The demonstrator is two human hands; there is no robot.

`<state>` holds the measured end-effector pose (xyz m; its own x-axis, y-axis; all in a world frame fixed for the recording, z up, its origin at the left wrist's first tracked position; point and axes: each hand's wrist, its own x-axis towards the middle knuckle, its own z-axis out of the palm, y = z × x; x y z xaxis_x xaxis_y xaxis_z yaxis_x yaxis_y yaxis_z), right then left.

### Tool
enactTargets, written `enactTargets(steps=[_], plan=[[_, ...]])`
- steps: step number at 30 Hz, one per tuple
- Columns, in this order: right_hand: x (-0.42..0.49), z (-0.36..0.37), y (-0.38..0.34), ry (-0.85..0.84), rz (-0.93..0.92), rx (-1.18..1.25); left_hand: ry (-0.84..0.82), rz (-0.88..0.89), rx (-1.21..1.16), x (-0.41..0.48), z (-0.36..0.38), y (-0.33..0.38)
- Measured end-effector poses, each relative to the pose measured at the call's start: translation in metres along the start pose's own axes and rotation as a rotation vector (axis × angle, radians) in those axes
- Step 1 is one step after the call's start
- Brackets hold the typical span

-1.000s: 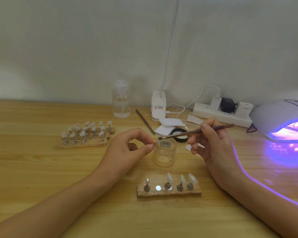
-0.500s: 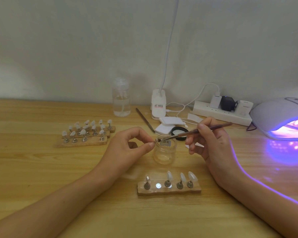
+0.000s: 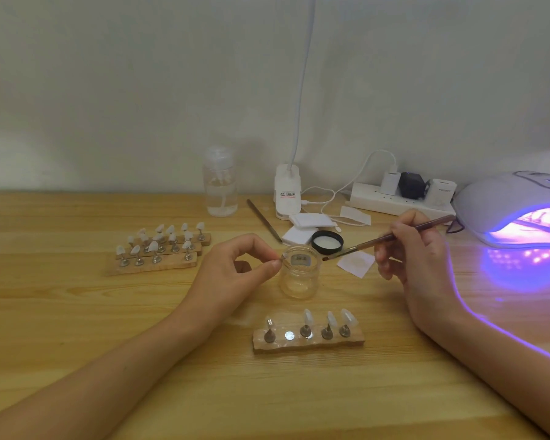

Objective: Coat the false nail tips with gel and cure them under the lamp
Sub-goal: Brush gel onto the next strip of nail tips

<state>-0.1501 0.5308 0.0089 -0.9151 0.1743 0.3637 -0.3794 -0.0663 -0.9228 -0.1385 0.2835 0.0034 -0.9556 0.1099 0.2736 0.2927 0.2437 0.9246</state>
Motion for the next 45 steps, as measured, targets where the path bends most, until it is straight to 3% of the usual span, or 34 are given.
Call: enactTargets(steps=[5, 10, 16, 23, 30, 35, 41, 45], plan=[[0.0, -0.001, -0.002, -0.031, -0.003, 0.144, -0.002, -0.004, 0.003, -0.001, 0.0, 0.0], [-0.008, 0.005, -0.003, -0.193, -0.154, 0.022, -0.003, -0.01, 0.002, -0.001, 0.0, 0.0], [-0.009, 0.001, -0.006, -0.201, -0.23, 0.046, -0.007, -0.004, 0.0, 0.0, 0.0, -0.001], [-0.006, -0.005, -0.003, -0.172, -0.203, 0.086, -0.008, -0.005, 0.018, 0.0, -0.001, -0.004], [-0.006, -0.001, -0.004, -0.189, -0.133, 0.193, 0.128, -0.08, -0.238, 0.0, -0.014, 0.012], [-0.006, -0.001, -0.005, -0.184, -0.108, 0.208, 0.018, 0.05, -0.119, -0.01, -0.014, 0.037], [-0.005, 0.0, -0.004, -0.181, -0.094, 0.198, -0.176, 0.246, 0.286, -0.039, -0.01, 0.033], [-0.004, 0.0, -0.003, -0.183, -0.084, 0.189, -0.255, 0.241, 0.366, -0.053, -0.005, 0.02]])
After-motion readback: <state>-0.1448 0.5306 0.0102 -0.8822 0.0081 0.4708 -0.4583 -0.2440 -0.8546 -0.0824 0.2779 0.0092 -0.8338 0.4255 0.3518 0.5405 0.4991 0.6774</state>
